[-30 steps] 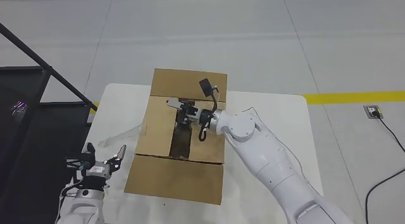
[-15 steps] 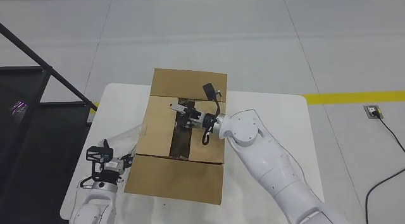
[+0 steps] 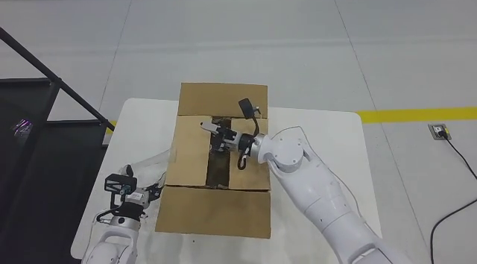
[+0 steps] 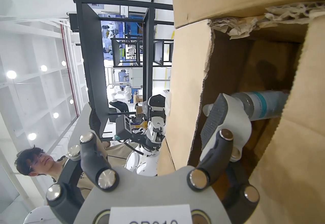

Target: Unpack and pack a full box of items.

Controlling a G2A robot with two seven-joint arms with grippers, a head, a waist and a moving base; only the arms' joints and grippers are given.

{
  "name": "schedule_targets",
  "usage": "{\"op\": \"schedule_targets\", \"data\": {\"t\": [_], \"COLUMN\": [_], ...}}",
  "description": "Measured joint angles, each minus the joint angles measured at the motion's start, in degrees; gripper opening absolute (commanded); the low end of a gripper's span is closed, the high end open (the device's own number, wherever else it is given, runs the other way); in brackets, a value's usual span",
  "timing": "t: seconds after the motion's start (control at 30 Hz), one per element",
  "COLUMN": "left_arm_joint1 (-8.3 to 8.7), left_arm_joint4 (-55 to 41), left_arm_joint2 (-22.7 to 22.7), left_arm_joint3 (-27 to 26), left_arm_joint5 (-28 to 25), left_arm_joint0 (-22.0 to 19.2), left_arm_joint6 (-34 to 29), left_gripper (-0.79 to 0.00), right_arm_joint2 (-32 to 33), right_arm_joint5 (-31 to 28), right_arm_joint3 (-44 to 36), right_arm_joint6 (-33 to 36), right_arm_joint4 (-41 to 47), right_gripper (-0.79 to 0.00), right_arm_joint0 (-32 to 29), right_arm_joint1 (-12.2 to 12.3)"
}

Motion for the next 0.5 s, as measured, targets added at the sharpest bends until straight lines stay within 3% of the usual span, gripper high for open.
{"op": "schedule_targets", "data": {"t": [0.5], "left_arm_joint1": [-0.02], "left_arm_joint4": [-0.1], "left_arm_joint2": [-1.5], "left_arm_joint3": [-1.8], "left_arm_joint5": [-1.3], "left_arm_joint0": [2.3], "left_arm_joint6": [0.5], "left_gripper": [0.0], "right_arm_joint2": [-1.8], "right_arm_joint5": [-1.5], "right_arm_joint3": [3.6], "right_arm_joint6": [1.0], "right_arm_joint4": [-0.5], "right_gripper": [0.0], "right_arm_joint0": [1.7], "right_arm_joint1": [-1.6]}}
